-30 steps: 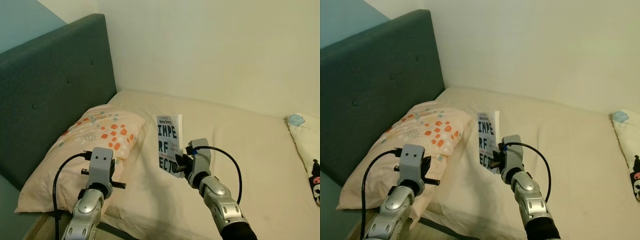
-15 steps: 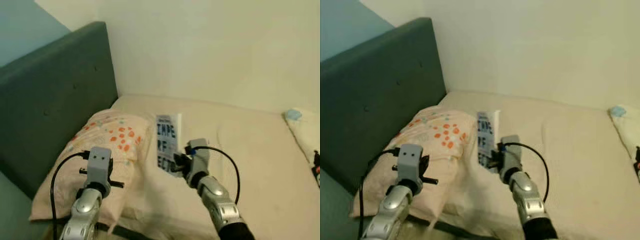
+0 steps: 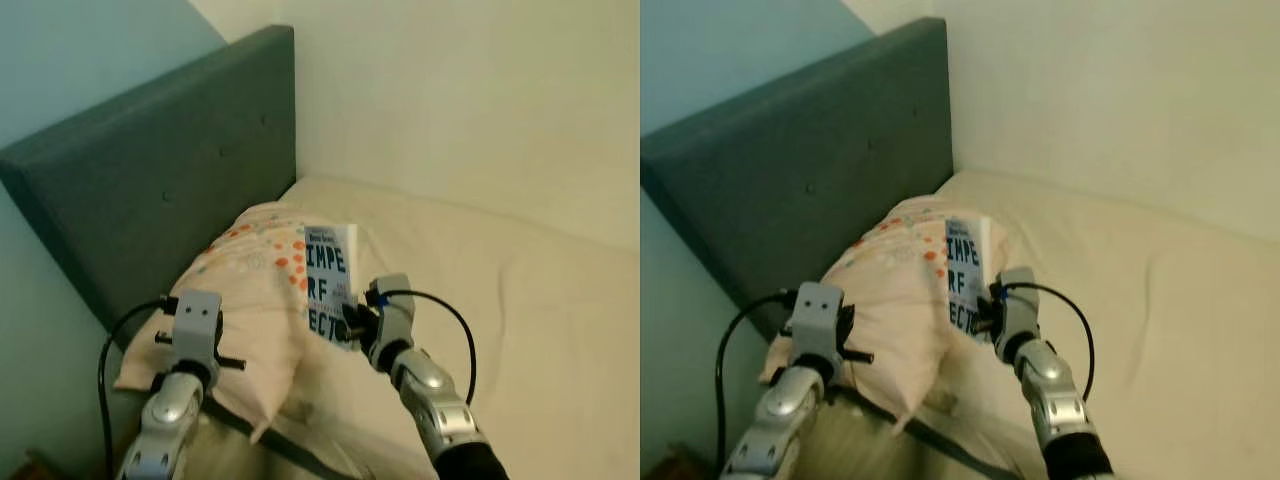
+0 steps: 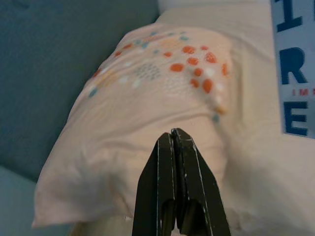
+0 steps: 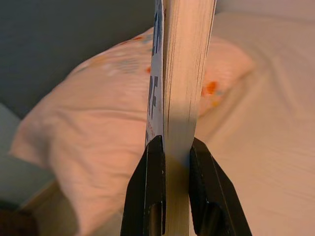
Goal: Clean up the room
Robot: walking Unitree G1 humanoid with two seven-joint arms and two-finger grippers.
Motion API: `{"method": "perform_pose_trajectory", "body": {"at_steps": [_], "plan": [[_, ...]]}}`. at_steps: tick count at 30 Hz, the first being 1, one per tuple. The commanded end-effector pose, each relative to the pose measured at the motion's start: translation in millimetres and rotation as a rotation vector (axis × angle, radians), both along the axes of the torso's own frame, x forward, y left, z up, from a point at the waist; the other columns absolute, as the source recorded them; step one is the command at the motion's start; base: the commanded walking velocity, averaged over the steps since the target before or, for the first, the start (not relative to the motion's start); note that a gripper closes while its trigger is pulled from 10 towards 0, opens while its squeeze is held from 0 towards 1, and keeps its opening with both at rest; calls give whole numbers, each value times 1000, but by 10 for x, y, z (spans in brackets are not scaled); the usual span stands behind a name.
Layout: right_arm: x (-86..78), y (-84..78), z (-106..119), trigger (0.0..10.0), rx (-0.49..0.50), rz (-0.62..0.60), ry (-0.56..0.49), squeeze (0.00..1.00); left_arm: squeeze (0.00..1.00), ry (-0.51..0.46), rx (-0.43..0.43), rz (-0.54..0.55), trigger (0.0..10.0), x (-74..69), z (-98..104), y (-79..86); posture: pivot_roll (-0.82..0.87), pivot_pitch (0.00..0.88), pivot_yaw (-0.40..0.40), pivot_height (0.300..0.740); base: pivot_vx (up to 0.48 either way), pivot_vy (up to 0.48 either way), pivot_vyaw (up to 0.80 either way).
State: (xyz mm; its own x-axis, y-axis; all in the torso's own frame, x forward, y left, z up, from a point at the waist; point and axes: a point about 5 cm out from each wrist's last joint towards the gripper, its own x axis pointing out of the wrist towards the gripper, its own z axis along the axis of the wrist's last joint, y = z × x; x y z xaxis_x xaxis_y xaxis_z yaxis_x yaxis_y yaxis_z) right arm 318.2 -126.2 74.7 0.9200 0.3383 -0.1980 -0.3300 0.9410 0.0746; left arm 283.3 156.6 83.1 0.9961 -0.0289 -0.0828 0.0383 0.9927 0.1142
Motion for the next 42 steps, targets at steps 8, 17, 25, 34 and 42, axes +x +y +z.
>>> {"method": "perform_pose_trajectory", "body": {"at_steps": [8,17,25,34,42], "plan": [[51,-46,79,10000,19,-48,-39,0,0,46,7,36,10000,-16,-79,44,-37,81,8,740,0,0,0],[90,-89,98,10000,-1,-29,-29,0,0,57,12,31,10000,-41,-107,73,-37,85,9,725,0,0,0],[65,-35,73,10000,6,22,-10,0,0,62,18,35,10000,-54,-117,85,-35,91,4,695,0,0,0],[40,-5,47,10000,8,39,-1,0,0,68,15,31,10000,-68,-122,77,-34,94,8,666,0,0,0],[8,22,19,10000,13,47,7,0,0,69,14,24,10000,-60,-122,58,-35,95,12,636,0,0,0]]}}
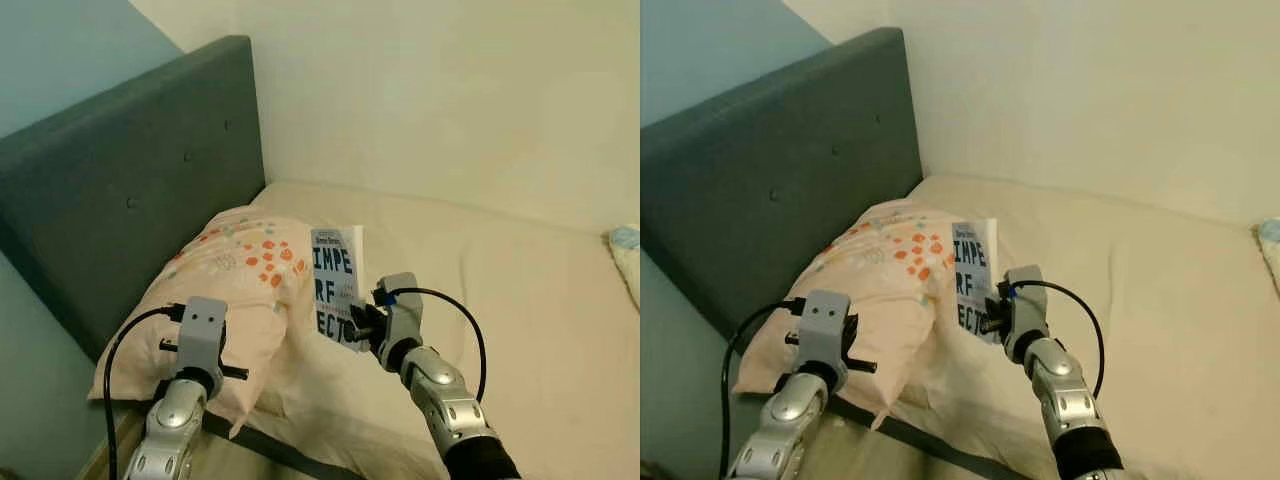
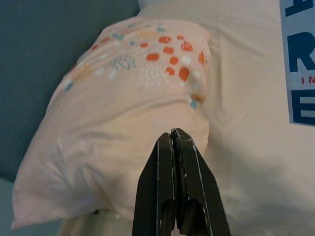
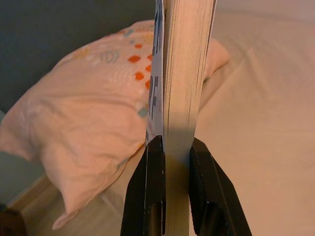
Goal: Clean up the room
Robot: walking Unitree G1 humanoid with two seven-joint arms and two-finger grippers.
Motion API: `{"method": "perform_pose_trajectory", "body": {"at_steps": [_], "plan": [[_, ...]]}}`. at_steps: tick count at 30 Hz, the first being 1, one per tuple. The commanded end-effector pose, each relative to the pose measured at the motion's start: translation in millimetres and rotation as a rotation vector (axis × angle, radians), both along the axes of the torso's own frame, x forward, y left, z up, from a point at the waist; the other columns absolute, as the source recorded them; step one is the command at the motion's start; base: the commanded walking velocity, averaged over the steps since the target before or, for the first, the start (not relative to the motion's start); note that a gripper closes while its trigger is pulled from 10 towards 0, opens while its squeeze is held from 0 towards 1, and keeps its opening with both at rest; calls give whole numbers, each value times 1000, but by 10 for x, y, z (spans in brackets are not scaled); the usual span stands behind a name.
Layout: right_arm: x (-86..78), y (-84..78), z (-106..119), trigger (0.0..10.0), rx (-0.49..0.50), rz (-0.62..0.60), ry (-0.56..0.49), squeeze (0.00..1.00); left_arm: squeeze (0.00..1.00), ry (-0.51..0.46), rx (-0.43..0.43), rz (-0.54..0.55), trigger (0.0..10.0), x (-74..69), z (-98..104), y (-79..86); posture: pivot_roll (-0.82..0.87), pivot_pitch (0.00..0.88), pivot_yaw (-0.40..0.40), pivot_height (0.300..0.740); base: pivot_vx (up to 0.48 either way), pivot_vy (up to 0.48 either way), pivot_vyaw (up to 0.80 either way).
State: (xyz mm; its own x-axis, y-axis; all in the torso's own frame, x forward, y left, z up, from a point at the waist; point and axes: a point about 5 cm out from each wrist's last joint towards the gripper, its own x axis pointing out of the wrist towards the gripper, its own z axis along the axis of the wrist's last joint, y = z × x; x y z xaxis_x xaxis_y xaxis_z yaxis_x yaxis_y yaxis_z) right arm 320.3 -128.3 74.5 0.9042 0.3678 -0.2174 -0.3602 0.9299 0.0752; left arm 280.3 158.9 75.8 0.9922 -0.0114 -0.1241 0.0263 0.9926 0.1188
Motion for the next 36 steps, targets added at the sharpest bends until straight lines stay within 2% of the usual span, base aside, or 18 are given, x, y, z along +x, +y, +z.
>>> {"method": "perform_pose_trajectory", "body": {"at_steps": [1,5,19,25,36], "plan": [[-18,47,17,10000,20,15,-10,0,0,28,6,5,10000,-28,-49,32,-35,95,12,631,0,0,0],[-23,47,12,10000,19,17,-8,0,0,29,4,-1,10000,-27,-49,22,-36,95,13,611,0,0,0],[-28,29,16,10000,21,15,-10,0,0,34,2,-15,10000,-36,-55,-7,-36,92,14,611,0,0,0],[-27,28,22,10000,26,20,-10,0,0,35,7,-19,10000,-37,-57,-9,-38,90,15,587,0,0,0],[-47,43,13,10000,29,33,-4,0,0,39,14,-26,10000,-57,-73,-4,-38,85,16,582,0,0,0]]}}
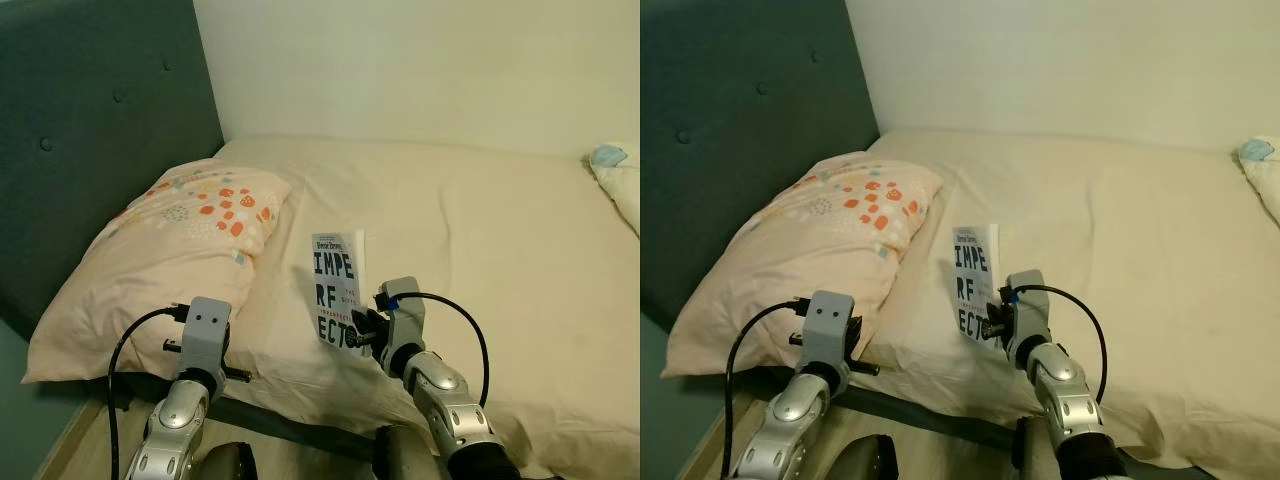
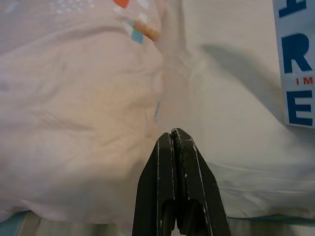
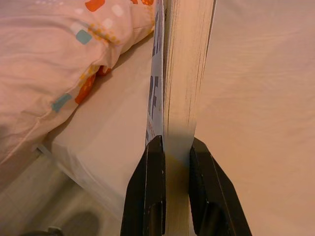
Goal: Clean up the room
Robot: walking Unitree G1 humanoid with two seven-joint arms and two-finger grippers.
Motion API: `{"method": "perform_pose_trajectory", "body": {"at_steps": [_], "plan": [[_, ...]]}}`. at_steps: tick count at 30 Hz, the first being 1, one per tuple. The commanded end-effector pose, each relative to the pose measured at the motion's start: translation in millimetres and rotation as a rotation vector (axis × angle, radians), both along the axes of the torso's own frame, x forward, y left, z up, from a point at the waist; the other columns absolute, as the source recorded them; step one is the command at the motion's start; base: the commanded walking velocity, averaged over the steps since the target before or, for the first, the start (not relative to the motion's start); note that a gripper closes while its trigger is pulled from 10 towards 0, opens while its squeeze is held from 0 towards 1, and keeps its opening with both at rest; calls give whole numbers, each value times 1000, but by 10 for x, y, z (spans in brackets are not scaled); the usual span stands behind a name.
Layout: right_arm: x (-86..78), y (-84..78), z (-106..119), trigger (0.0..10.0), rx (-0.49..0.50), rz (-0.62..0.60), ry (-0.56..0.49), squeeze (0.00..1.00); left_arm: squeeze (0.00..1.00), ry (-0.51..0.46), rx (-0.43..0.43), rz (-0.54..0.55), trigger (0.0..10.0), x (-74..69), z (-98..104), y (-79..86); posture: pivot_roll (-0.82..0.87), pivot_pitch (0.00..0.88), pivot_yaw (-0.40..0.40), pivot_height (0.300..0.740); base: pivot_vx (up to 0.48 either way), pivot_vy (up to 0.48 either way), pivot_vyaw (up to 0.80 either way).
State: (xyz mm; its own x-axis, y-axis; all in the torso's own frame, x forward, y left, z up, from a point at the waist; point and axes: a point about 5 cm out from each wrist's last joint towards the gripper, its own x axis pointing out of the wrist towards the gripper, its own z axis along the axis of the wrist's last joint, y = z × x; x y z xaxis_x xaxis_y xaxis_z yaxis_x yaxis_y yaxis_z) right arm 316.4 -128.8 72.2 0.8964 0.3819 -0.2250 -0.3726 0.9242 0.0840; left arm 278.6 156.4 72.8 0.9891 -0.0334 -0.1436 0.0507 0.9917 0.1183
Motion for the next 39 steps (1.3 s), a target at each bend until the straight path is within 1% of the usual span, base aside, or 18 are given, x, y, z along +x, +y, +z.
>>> {"method": "perform_pose_trajectory", "body": {"at_steps": [1,4,7,9,10,12,14,16,20,22,24,27,28,30,32,36,38,39], "plan": [[-8,48,36,10000,24,18,-15,0,0,19,14,-4,10000,-40,-42,21,-38,85,16,582,0,0,0],[12,70,83,10000,46,42,-22,0,0,19,16,-5,10000,-42,-42,30,-38,86,16,577,0,0,0],[44,138,191,10000,52,171,-23,0,0,14,18,4,10000,-42,-33,90,-39,92,17,577,0,0,0],[46,197,323,10000,38,356,-13,0,0,9,20,15,10000,-43,-17,160,-38,109,12,577,0,0,0],[46,197,323,10000,38,356,-13,0,0,9,20,15,10000,-43,-17,160,-38,109,12,577,0,0,0],[69,166,495,10000,-57,582,4,0,0,1,30,28,10000,-51,6,257,-38,119,6,577,0,0,0],[73,150,533,10000,-83,630,12,0,0,-1,33,31,10000,-54,11,280,-38,119,6,577,0,0,0],[114,91,580,10000,-119,660,19,0,0,-3,36,34,10000,-60,20,306,-33,132,-6,577,0,0,0],[443,-272,981,10000,-243,772,99,0,0,-35,51,60,10000,-129,103,494,-17,170,-26,577,0,0,0],[468,-321,1006,10000,-272,784,119,0,0,-39,54,64,10000,-138,116,518,-17,170,-26,577,0,0,0],[490,-452,1016,10000,-378,829,186,0,0,-46,66,78,10000,-179,153,592,3,196,-42,577,0,0,0],[486,-497,1017,10000,-412,848,214,0,0,-48,72,84,10000,-200,169,620,16,211,-51,577,0,0,0],[485,-570,999,10000,-499,863,258,0,0,-49,81,95,10000,-237,190,672,29,221,-57,577,0,0,0],[485,-570,999,10000,-499,863,258,0,0,-49,81,95,10000,-237,190,672,29,221,-57,577,0,0,0],[542,-672,991,10000,-685,814,276,0,0,-52,100,111,10000,-344,253,768,65,263,-73,577,0,0,0],[627,-686,1023,10000,-852,753,202,0,0,-64,125,99,10000,-438,347,790,84,279,-78,577,0,0,0],[655,-696,1011,10000,-1052,756,136,0,0,-73,130,88,10000,-462,398,765,96,292,-82,577,0,0,0],[655,-696,1011,10000,-1052,756,136,0,0,-73,130,88,10000,-462,398,765,96,292,-82,577,0,0,0]]}}
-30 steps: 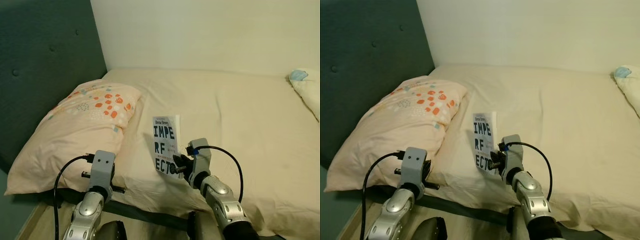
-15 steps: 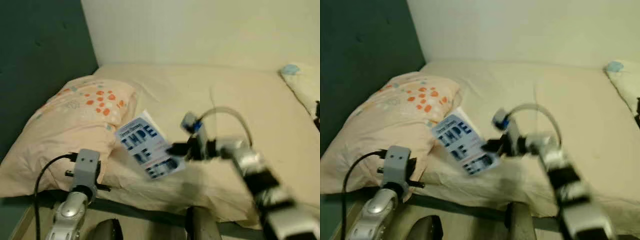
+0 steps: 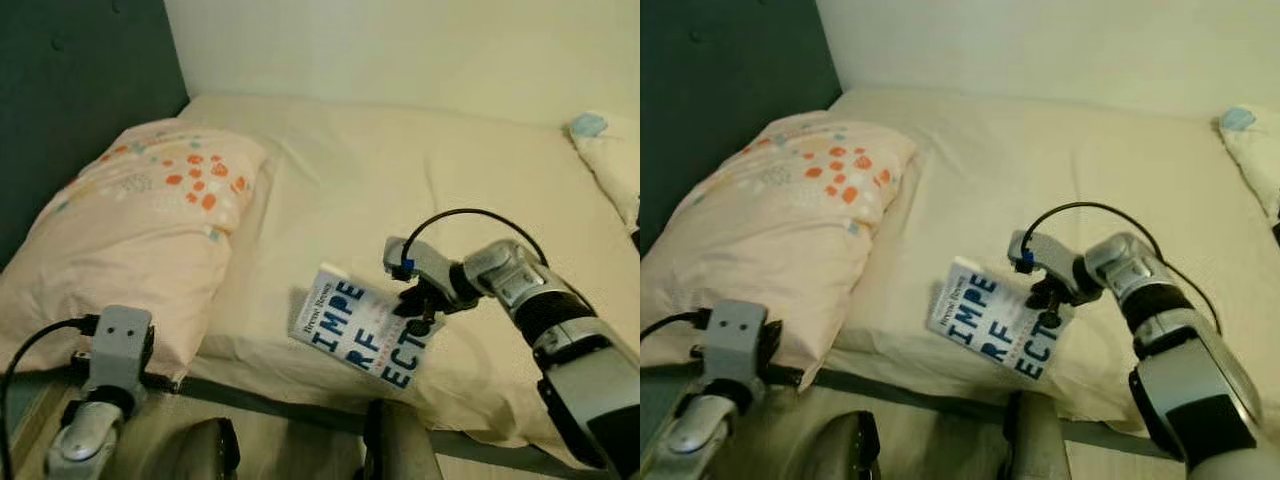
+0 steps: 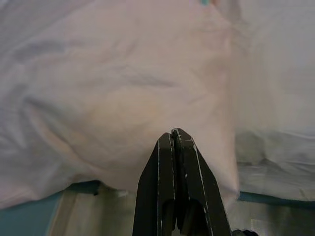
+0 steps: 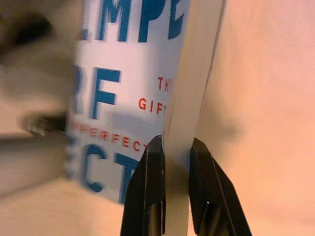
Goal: Clean up the room
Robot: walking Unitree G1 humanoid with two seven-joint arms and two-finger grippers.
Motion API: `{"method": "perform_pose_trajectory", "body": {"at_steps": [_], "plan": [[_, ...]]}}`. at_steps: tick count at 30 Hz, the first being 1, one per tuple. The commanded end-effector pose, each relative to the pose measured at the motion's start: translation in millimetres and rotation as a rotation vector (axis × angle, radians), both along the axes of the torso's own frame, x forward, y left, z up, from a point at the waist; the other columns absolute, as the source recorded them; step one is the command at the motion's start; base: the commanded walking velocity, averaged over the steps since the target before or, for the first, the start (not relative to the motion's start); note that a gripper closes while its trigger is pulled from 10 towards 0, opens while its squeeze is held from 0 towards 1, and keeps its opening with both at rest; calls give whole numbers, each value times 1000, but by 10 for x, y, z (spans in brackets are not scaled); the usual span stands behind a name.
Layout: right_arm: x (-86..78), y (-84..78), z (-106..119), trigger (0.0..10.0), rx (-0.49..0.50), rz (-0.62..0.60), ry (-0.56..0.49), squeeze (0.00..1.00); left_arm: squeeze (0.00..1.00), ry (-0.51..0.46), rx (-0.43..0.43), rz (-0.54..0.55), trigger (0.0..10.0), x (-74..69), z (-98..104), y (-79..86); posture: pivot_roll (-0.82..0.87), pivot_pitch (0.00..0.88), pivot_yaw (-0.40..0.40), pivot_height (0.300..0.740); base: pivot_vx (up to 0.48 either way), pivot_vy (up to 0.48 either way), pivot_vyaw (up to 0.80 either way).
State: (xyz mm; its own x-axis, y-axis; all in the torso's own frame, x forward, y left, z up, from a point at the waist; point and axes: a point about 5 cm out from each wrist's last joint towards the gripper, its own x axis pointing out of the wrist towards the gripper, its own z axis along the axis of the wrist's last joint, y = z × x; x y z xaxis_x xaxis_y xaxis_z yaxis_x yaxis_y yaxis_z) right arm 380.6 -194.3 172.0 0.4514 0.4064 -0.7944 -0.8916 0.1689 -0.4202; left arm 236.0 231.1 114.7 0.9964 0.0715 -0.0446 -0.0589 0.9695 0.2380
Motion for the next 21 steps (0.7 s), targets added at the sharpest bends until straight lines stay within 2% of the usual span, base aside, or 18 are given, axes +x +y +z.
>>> {"method": "perform_pose_trajectory", "body": {"at_steps": [1,2,4,5,6,8,10,11,13,17,21], "plan": [[46,-38,33,10000,-111,19,-117,0,0,20,8,-6,10000,-46,2,11,100,300,-85,577,0,0,0],[46,-38,33,10000,-111,19,-117,0,0,20,8,-6,10000,-46,2,11,100,300,-85,577,0,0,0],[109,-14,99,10000,-165,20,-235,0,0,15,9,-8,10000,-63,33,5,109,305,-88,577,0,0,0],[142,13,156,10000,-161,15,-286,0,0,11,9,-10,10000,-66,48,-2,109,305,-88,577,0,0,0],[142,13,156,10000,-161,15,-286,0,0,11,9,-10,10000,-66,48,-2,109,305,-88,577,0,0,0],[200,99,280,10000,-92,-7,-366,0,0,3,1,-19,10000,-67,82,-22,110,308,-88,577,0,0,0],[200,99,280,10000,-92,-7,-366,0,0,3,1,-19,10000,-67,82,-22,110,308,-88,577,0,0,0],[232,186,305,10000,-78,-6,-424,0,0,-6,-30,-63,10000,-54,131,-107,110,311,-85,577,0,0,0],[240,223,300,10000,-57,-13,-435,0,0,-11,-41,-92,10000,-46,151,-159,110,311,-85,577,0,0,0],[244,321,260,10000,62,-54,-443,0,0,-24,-62,-159,10000,-35,204,-297,113,311,-85,577,0,0,0],[221,394,179,10000,86,-32,-439,0,0,-23,-78,-177,10000,-36,208,-353,113,311,-85,577,0,0,0]]}}
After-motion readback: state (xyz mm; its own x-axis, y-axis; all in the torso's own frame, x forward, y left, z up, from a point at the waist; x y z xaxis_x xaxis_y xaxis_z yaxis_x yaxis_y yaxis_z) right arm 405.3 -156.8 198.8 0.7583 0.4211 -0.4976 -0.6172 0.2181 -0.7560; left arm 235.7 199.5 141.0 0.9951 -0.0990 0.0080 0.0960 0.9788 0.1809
